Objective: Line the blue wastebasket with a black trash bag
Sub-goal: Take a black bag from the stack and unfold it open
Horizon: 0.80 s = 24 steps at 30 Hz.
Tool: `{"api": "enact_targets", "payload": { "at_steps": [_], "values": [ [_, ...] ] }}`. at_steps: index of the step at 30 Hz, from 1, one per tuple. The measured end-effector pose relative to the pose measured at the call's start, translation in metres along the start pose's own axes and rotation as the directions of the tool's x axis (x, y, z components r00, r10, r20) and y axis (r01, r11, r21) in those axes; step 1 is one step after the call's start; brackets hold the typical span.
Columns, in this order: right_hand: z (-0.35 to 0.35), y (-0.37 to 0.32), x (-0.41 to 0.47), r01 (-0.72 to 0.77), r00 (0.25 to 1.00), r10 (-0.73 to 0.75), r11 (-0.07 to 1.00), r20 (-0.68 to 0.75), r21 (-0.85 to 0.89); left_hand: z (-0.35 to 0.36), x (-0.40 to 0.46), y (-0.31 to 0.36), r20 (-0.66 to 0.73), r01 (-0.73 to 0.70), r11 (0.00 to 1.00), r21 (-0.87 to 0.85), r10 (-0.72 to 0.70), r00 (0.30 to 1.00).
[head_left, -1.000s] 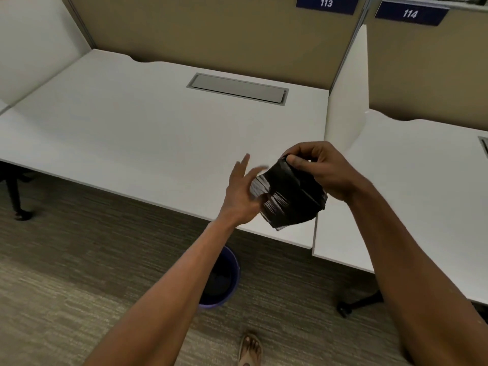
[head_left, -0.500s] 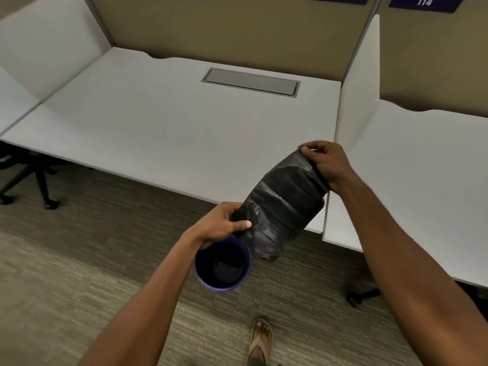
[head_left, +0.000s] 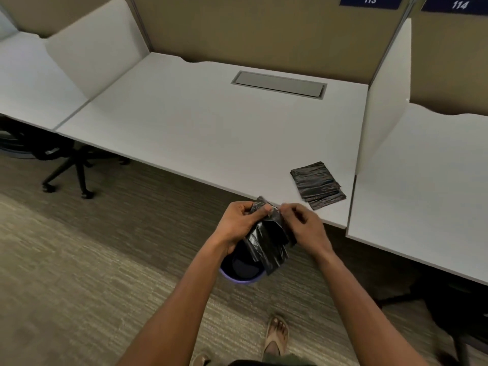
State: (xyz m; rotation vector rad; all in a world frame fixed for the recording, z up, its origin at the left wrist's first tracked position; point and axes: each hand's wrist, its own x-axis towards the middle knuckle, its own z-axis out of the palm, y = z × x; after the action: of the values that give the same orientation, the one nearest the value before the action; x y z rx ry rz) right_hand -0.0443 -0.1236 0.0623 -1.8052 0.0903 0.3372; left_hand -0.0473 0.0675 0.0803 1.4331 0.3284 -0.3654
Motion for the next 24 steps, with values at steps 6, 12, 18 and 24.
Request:
{"api": "enact_targets", "payload": {
  "at_steps": [6,12,18,24],
  "values": [
    [0.021,-0.017,-0.044,0.167,0.979,-0.17,0.985,0.114,0.031,-0.019,-0.023,0.007,0.002,-0.041,0.995,0.096,0.041,0.999],
    [0.007,-0.025,-0.037,-0.018,0.993,0.07,0.881,-0.092,0.473,-0.075,-0.056,-0.001,0.133,-0.073,0.997,-0.011,0.074,0.988],
    [-0.001,0.0,-0.001,-0.108,0.917,0.302,0.816,-0.26,0.567,-0.122,-0.086,-0.005,0.147,-0.04,0.976,-0.212,0.073,0.986],
    [-0.002,0.041,0.011,-0.265,0.874,0.406,0.859,-0.266,0.439,-0.139,-0.104,0.013,0.027,-0.057,0.979,-0.198,0.064,0.998]
  ]
}}
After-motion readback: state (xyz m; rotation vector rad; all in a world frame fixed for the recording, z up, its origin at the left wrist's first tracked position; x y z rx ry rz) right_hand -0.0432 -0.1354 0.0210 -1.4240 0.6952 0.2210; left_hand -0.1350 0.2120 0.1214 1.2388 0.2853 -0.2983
